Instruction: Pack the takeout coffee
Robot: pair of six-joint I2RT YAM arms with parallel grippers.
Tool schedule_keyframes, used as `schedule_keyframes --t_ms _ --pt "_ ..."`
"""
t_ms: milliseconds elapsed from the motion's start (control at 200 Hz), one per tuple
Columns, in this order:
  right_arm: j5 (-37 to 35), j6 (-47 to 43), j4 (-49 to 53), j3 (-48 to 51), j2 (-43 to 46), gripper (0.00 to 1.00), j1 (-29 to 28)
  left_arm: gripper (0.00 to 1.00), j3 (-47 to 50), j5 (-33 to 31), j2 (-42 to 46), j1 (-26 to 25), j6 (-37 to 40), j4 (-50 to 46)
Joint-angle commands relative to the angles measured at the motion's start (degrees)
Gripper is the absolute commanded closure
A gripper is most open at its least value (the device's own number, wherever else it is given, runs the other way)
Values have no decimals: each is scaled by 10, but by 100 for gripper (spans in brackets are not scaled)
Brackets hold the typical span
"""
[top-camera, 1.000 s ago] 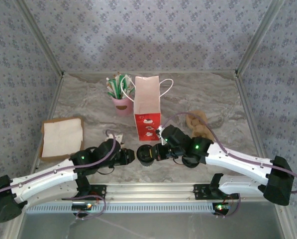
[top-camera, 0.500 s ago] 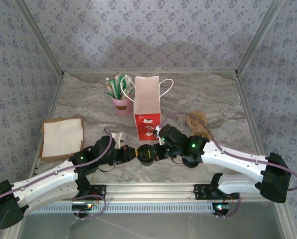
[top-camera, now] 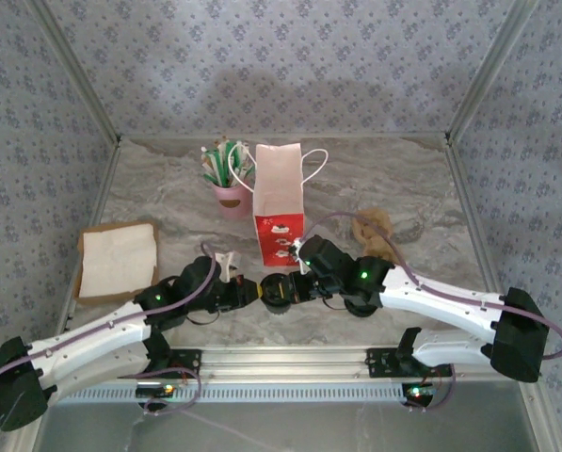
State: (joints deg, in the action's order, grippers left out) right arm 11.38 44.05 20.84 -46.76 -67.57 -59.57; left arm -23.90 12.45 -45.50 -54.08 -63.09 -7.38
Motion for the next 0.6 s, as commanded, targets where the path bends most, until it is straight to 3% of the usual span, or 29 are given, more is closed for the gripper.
schedule_keyframes --t_ms 0,595 --pt "2 -8 -3 -11 -2 91 -2 100 5 1 -10 3 1 -5" --pt "0 4 -7 25 14 91 1 100 -8 -1 -84 3 10 -6"
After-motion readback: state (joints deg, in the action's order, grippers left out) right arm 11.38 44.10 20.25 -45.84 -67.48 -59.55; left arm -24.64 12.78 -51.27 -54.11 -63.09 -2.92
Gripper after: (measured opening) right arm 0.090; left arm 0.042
